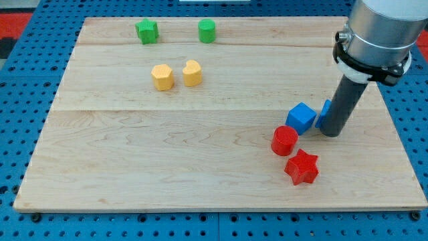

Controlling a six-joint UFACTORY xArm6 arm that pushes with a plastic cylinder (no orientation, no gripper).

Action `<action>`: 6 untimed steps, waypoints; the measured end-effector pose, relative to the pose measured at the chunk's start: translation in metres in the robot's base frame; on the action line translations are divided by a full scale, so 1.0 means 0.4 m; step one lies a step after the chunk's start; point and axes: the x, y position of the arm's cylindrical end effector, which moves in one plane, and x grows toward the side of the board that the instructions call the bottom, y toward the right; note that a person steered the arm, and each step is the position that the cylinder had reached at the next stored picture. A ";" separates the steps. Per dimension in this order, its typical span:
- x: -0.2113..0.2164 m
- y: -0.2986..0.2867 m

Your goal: Put the triangle to the top right side

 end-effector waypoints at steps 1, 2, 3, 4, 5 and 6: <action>-0.029 -0.041; -0.059 -0.091; -0.099 -0.133; -0.071 -0.137; -0.029 -0.124; -0.022 -0.013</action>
